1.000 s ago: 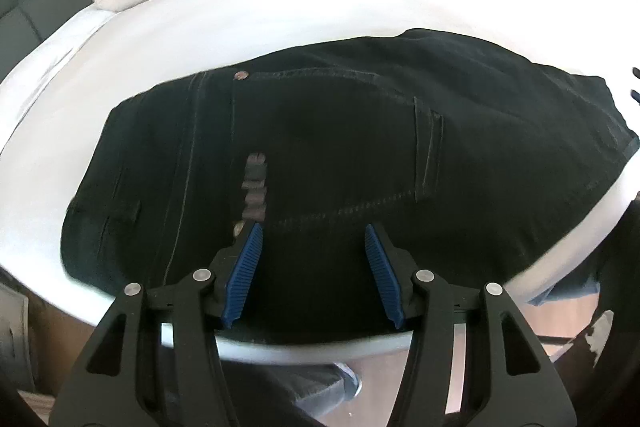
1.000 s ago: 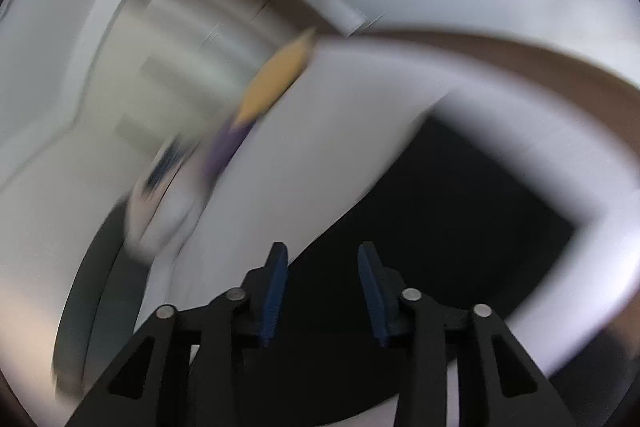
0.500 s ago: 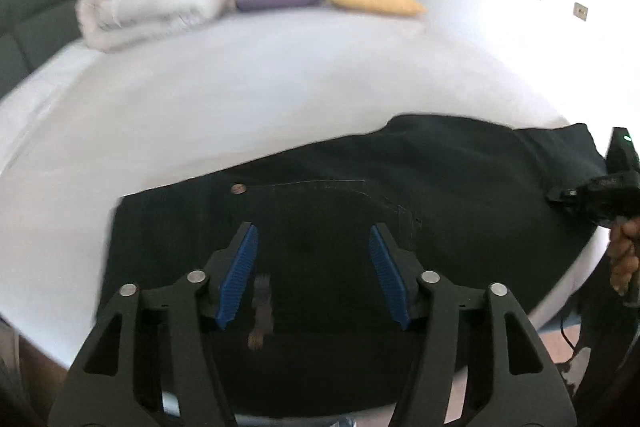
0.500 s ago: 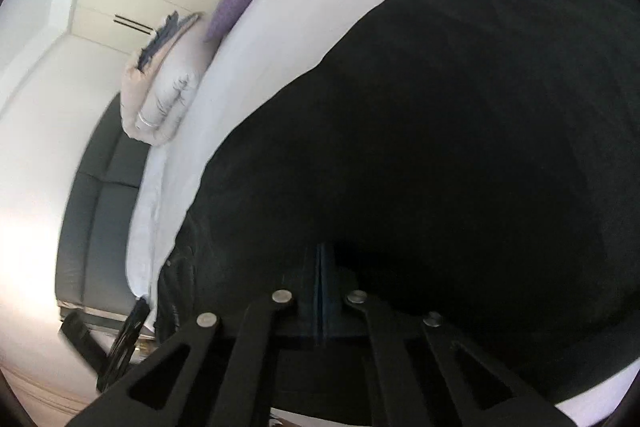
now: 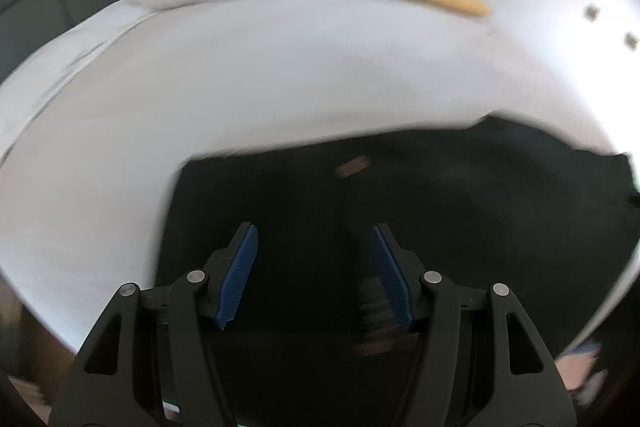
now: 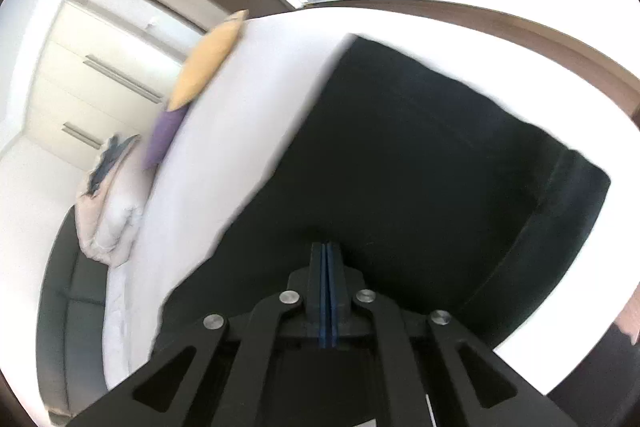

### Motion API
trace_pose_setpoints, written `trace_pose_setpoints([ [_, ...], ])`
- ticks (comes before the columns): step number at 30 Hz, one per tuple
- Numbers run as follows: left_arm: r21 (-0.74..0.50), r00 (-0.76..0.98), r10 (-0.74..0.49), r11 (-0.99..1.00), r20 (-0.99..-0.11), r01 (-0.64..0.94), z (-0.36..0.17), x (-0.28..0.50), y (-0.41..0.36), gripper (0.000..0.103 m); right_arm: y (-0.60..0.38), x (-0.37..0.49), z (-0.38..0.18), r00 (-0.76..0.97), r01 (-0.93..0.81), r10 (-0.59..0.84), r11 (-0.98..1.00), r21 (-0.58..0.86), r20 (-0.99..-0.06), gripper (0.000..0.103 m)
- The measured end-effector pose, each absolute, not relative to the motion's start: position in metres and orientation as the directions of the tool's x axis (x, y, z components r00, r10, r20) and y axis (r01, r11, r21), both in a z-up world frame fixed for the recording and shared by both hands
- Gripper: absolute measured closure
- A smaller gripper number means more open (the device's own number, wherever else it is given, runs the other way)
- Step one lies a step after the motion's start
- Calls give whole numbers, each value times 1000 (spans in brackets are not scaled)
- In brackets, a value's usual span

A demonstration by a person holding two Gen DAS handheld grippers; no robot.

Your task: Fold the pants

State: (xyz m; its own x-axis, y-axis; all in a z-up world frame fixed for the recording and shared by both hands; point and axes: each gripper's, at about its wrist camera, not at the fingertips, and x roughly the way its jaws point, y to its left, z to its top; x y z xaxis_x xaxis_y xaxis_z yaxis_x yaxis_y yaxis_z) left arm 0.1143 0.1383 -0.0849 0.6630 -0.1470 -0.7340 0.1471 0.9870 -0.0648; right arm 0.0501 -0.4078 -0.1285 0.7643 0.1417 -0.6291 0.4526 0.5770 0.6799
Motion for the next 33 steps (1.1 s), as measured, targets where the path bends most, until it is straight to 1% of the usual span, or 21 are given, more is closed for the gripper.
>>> trace_pose_setpoints([
  [1, -97, 654, -210, 974, -727, 204, -78, 118, 115, 45, -391, 60, -125, 770, 404, 200, 582, 706, -606, 98],
  [3, -167, 610, -327, 938, -722, 304, -70, 130, 69, 45, -344, 88, -123, 747, 273, 366, 592, 758, -555, 98],
  [5, -287, 533, -459, 881, -711, 377, -73, 150, 25, 45, -285, 119, -125, 679, 142, 523, 595, 791, -515, 98],
  [6, -342, 496, -514, 851, -700, 398, -79, 161, 5, 45, -264, 131, -130, 646, 114, 572, 582, 805, -505, 98],
  [7, -377, 450, -540, 833, -711, 404, -89, 174, -13, 45, -254, 139, -137, 620, 105, 605, 568, 816, -500, 98],
  [9, -401, 385, -538, 832, -750, 382, -110, 195, -36, 45, -247, 157, -155, 572, 120, 640, 554, 824, -514, 98],
  [11, -394, 384, -529, 838, -757, 378, -121, 208, -41, 45, -267, 164, -177, 569, 185, 621, 542, 820, -539, 99],
  [12, -399, 384, -536, 833, -752, 383, -122, 215, -40, 45, -286, 163, -186, 591, 218, 615, 502, 837, -523, 103],
  [15, -429, 372, -572, 809, -731, 403, -125, 231, -28, 45, -342, 150, -202, 684, 253, 567, 405, 878, -459, 103],
  [17, -471, 364, -608, 786, -706, 400, -128, 236, -15, 49, -386, 134, -201, 744, 277, 485, 403, 872, -460, 103],
  [19, -523, 350, -641, 764, -683, 378, -133, 247, -2, 62, -435, 118, -199, 794, 315, 401, 372, 873, -457, 103],
  [20, -537, 346, -650, 757, -677, 372, -136, 250, 2, 67, -459, 109, -199, 814, 330, 364, 352, 876, -452, 103],
  [22, -560, 339, -671, 739, -659, 376, -138, 259, 13, 69, -507, 89, -192, 849, 358, 270, 340, 870, -455, 103],
  [24, -534, 360, -646, 762, -673, 368, -139, 245, 26, 69, -541, 73, -180, 868, 368, 199, 358, 858, -455, 103],
  [26, -543, 373, -649, 760, -663, 358, -137, 235, 48, 69, -571, 52, -165, 857, 439, 86, 394, 807, -508, 103],
  [27, -533, 394, -633, 774, -667, 340, -134, 235, 59, 68, -586, 43, -165, 845, 481, 37, 383, 789, -533, 101],
  [28, -492, 435, -579, 815, -690, 305, -129, 233, 71, 68, -603, 20, -164, 822, 547, -33, 323, 772, -569, 95],
  [29, -467, 466, -541, 841, -700, 274, -125, 231, 85, 68, -607, 7, -162, 826, 550, -49, 289, 784, -562, 95],
  [30, -464, 491, -517, 854, -701, 237, -122, 228, 99, 68, -611, -9, -158, 844, 526, -55, 276, 805, -533, 95],
  [32, -463, 521, -493, 864, -697, 198, -112, 218, 110, 68, -589, -22, -140, 858, 491, -37, 350, 797, -513, 95],
  [33, -473, 537, -506, 855, -674, 212, -103, 208, 110, 68, -566, -23, -132, 866, 452, 15, 403, 795, -500, 95],
])
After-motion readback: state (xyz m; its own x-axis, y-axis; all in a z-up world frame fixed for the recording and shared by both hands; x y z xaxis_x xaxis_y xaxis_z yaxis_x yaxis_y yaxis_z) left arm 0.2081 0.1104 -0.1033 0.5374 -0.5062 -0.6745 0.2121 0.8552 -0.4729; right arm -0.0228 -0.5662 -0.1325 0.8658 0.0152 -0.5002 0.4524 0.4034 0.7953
